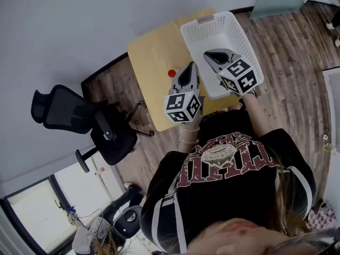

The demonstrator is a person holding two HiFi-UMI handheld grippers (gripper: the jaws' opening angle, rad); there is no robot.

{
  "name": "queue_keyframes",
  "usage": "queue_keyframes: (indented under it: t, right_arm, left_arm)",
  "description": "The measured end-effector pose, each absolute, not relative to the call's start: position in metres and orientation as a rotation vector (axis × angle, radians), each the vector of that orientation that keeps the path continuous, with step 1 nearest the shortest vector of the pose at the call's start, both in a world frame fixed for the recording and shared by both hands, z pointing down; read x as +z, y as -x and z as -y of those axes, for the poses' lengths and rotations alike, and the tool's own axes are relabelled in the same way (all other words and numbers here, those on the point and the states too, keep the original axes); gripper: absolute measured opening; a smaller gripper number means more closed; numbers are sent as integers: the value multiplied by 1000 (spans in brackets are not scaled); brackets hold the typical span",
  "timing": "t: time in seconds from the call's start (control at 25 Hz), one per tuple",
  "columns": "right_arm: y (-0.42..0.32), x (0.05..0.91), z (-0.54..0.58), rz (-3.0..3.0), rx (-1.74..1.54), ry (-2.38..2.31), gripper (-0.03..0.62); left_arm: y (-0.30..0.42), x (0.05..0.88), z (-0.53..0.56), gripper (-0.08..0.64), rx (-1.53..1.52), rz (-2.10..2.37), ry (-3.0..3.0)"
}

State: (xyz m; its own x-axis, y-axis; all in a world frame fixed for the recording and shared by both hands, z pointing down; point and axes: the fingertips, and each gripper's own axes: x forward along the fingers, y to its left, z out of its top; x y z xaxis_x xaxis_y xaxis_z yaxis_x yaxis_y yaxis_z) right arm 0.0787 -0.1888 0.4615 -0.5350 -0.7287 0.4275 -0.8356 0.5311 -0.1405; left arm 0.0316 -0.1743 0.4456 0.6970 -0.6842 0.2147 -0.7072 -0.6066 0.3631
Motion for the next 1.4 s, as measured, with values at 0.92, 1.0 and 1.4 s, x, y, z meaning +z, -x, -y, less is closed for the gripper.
queue_keyframes:
  t: [0.92, 1.0, 1.4]
  right_arm:
    - [-112, 471, 185, 2414, 505, -1369, 18]
    - [-111, 472, 185, 2415, 505, -1366, 18]
    - [-108, 474, 185, 2421, 514, -1340, 18]
  left_arm:
    - [-69, 449, 178, 46, 94, 966, -2512]
    - [-69, 450, 178, 46, 93, 970, -2509]
    - [-67, 450, 179, 46, 95, 978, -2506]
